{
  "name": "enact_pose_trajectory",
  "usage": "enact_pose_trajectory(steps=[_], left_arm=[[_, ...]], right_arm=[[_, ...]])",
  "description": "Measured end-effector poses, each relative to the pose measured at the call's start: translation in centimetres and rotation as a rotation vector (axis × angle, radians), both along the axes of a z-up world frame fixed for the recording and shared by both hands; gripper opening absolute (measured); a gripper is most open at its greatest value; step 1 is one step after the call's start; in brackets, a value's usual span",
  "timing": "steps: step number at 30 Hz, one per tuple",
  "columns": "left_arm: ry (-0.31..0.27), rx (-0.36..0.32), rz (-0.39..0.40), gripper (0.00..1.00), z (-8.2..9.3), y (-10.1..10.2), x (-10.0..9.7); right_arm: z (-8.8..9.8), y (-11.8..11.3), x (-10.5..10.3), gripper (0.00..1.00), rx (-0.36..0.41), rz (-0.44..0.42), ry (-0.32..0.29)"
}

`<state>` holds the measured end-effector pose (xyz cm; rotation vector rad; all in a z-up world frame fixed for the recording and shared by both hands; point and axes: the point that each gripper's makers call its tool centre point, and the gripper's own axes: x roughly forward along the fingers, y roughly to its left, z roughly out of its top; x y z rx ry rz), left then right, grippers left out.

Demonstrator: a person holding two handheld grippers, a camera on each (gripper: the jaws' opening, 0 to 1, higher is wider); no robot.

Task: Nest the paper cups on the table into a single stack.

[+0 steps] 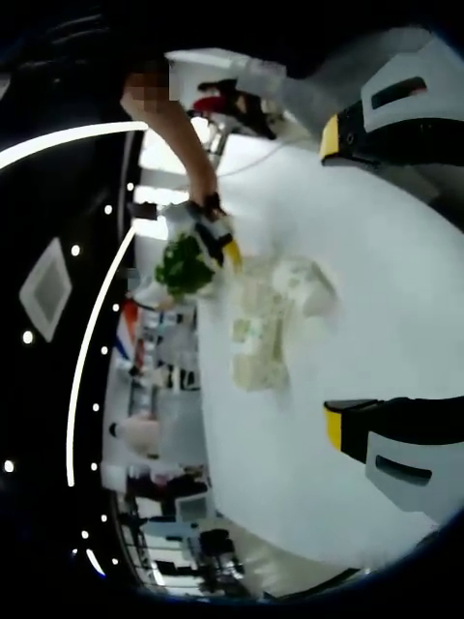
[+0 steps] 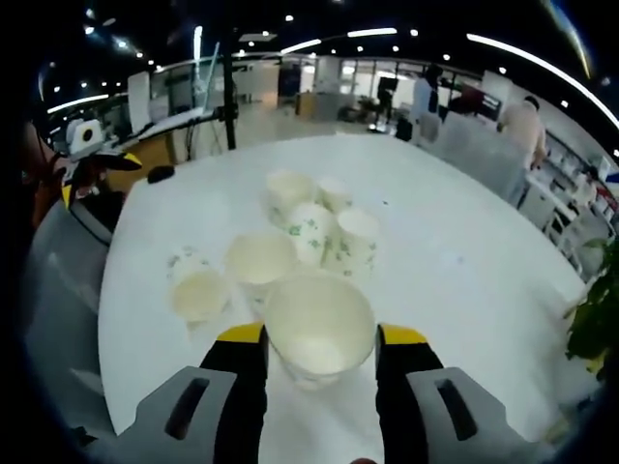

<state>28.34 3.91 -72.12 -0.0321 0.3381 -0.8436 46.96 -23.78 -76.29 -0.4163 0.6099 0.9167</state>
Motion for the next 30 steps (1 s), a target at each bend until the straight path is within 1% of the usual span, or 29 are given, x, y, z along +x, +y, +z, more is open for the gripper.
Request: enact_pose_trajectory(steps=[2, 4, 7, 11, 14, 20, 26, 30], left_arm=[[0.005, -0.001, -0.002, 0.98, -0.1, 0.0, -0.1], [-0.004, 0.015, -0.007, 0.98, -0.1, 0.0, -0.1], [0.003, 0.007, -0.008, 0.98, -0.1, -0.1, -0.2], [-0.002, 0.005, -0.011, 0.98, 0.1, -0.2, -0.3], [-0.001, 0.013, -0.016, 0.98, 0.0, -0.2, -0.5], [0.003, 0.010, -0.019, 0.98, 0.1, -0.4, -0.7], [0.007, 0.010, -0.023, 0.98, 0.2, -0.3, -0.7], [0.000, 0.023, -0.025, 0.98, 0.2, -0.2, -0.7]], right_arm=[[0.3, -0.1, -0.4, 0.41, 0.008, -0.005, -0.010], [0.5, -0.3, -0.7, 0.40, 0.016, -0.013, -0.015], [0.5, -0.6, -1.1, 0.40, 0.017, -0.021, -0.014], [1.1, -0.7, -1.7, 0.40, 0.028, -0.027, -0.030], [1.4, -0.9, -2.1, 0.40, 0.025, -0.035, -0.035], [2.6, -0.9, -3.0, 0.40, 0.045, -0.048, -0.053], [3.7, -0.6, -3.3, 0.40, 0.052, -0.044, -0.077], [4.5, -0.4, -3.5, 0.40, 0.069, -0.055, -0.087]])
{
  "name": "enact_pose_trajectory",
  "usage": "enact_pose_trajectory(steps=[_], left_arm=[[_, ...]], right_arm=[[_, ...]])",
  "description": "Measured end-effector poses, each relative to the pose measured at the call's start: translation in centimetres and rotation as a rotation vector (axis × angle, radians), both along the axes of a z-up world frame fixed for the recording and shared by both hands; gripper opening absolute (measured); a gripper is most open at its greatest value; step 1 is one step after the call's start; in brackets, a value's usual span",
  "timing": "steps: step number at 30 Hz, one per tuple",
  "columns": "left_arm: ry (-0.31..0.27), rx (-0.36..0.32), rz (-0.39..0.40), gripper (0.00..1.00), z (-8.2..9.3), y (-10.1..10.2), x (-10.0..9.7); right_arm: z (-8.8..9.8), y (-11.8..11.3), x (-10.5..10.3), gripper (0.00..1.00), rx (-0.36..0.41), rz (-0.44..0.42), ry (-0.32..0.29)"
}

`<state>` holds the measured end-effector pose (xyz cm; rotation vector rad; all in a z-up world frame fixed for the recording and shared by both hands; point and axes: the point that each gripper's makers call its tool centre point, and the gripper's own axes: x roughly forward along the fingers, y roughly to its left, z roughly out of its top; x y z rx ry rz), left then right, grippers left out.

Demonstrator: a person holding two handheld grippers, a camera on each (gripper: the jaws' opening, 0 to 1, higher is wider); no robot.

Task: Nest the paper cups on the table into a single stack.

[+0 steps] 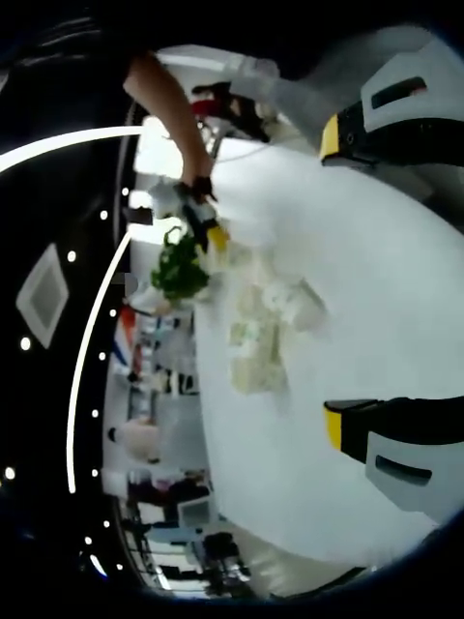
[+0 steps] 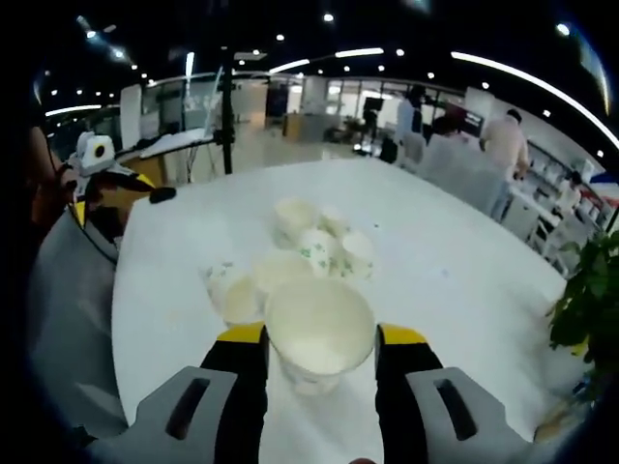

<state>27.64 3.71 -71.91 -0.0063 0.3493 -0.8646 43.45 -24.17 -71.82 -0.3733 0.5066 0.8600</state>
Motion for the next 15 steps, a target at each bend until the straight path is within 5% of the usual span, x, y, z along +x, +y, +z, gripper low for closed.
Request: enact_pose_trajectory(steps=[15], left_arm=[[0.019, -0.023, 0.001, 0.98, 0.0, 0.2, -0.6]], right_arm=[[4.2, 6.2, -3.8, 0.40, 0.089, 0.102, -0.060]])
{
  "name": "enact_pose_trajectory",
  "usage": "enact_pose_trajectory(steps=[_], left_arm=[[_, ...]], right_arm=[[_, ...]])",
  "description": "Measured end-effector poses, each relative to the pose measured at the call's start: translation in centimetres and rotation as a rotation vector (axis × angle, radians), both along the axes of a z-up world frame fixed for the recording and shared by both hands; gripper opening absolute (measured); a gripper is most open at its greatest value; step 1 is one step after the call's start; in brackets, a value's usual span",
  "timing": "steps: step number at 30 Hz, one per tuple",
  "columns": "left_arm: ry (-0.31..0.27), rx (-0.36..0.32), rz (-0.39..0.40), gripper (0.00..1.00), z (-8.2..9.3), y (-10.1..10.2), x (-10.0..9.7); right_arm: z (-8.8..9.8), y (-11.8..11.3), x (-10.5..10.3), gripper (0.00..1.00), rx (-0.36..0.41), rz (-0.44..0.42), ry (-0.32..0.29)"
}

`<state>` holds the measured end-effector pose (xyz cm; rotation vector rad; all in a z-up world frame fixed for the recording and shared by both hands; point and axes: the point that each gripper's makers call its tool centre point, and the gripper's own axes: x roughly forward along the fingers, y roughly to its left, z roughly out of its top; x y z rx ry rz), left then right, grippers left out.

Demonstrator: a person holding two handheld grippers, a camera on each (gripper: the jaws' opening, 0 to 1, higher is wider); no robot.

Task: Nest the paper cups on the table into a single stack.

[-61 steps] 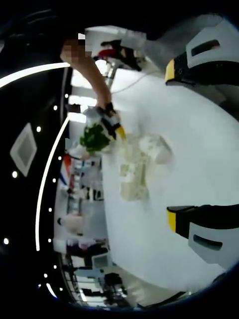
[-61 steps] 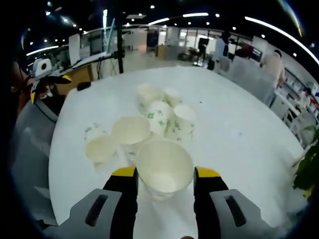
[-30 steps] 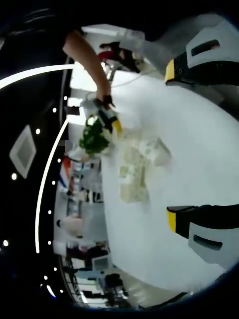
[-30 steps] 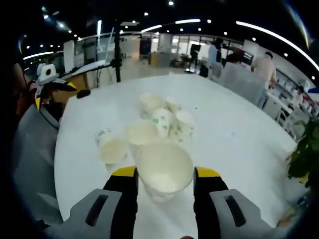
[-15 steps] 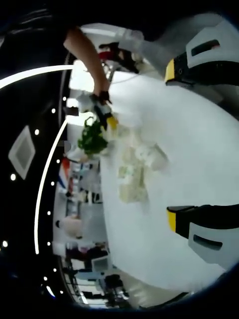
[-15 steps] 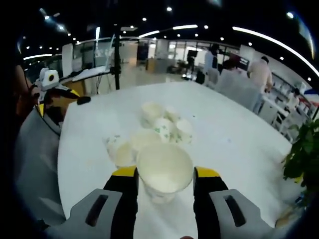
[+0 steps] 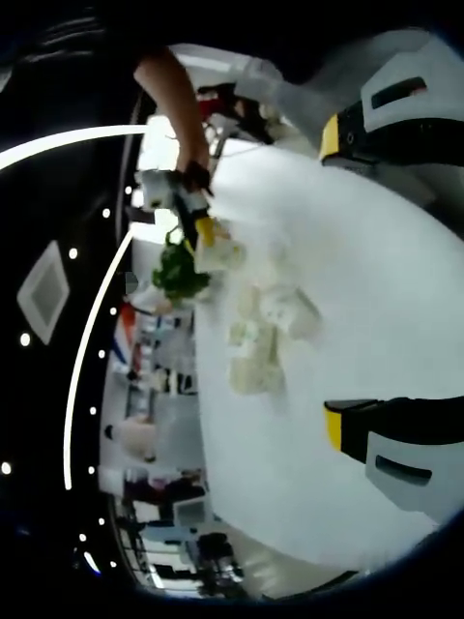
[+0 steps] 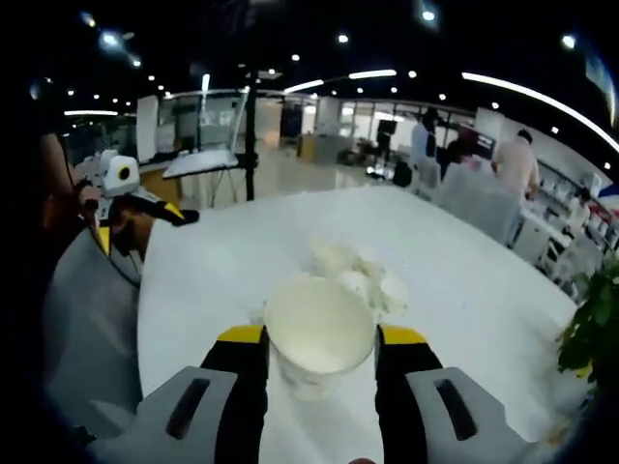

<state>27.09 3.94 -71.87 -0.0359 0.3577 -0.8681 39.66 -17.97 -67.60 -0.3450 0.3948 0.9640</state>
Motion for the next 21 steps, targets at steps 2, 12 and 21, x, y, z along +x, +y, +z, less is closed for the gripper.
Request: enact_pose_trajectory(steps=[2, 12, 21], left_arm=[[0.002, -0.004, 0.002, 0.98, 0.0, 0.0, -0.1], [0.002, -0.009, 0.004, 0.98, 0.0, 0.1, -0.5], [0.012, -0.009, 0.000, 0.98, -0.3, -0.1, -0.8]], right_arm=[[0.5, 0.7, -0.4, 0.40, 0.004, 0.014, -0.009], [3.9, 3.9, -2.3, 0.40, 0.088, 0.053, -0.044], [4.5, 5.8, -3.9, 0.40, 0.095, 0.104, -0.064]])
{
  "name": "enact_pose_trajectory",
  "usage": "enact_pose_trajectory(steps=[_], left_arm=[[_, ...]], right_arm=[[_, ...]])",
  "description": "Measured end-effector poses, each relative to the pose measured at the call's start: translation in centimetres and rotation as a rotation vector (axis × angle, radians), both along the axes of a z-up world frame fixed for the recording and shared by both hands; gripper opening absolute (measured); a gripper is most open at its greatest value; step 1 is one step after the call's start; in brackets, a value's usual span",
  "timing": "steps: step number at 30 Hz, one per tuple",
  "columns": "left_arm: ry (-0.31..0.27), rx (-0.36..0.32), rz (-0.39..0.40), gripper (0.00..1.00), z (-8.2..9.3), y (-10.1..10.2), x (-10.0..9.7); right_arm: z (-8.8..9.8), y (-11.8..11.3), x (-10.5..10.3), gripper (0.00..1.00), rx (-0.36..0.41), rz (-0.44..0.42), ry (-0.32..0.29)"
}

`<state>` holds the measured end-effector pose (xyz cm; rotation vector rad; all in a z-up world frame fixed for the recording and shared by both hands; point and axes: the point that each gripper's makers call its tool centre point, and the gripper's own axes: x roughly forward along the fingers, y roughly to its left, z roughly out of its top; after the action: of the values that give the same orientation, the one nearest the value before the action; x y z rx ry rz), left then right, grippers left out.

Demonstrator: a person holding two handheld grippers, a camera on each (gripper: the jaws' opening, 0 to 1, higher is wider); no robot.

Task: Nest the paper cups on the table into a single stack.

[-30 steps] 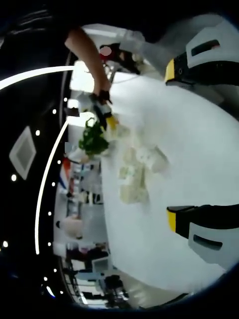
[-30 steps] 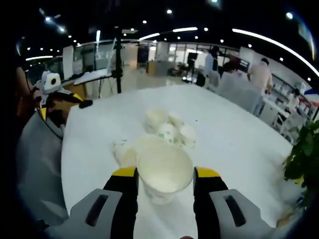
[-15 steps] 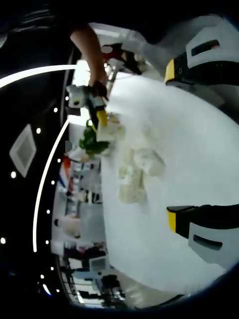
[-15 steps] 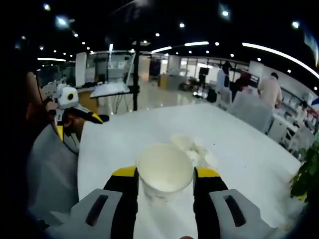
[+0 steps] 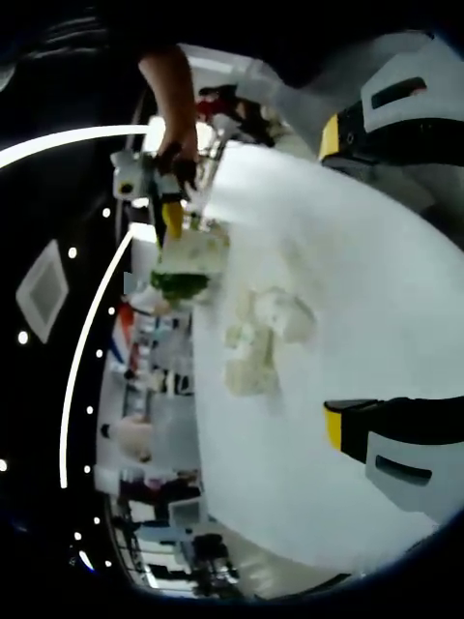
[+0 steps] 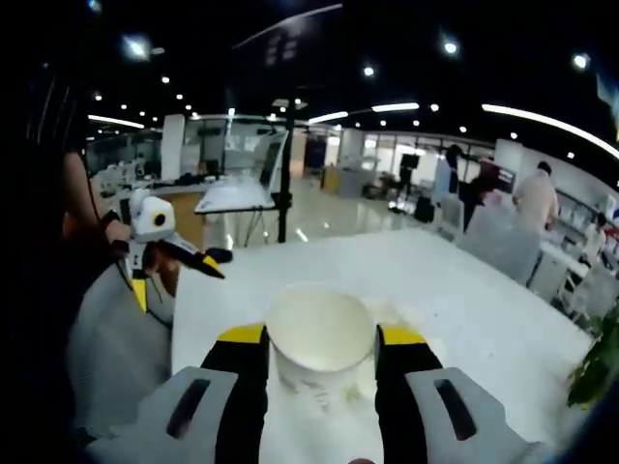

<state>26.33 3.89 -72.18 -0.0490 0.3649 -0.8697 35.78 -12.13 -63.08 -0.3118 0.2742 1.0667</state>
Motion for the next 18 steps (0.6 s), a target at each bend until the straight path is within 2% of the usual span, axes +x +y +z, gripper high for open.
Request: enact_pose_trajectory(steps=[18], left_arm=[[0.012, 0.001, 0.000, 0.98, -0.3, 0.0, 0.1]], right_arm=[[-2.1, 2.7, -3.4, 0.40, 0.023, 0.080, 0.053]])
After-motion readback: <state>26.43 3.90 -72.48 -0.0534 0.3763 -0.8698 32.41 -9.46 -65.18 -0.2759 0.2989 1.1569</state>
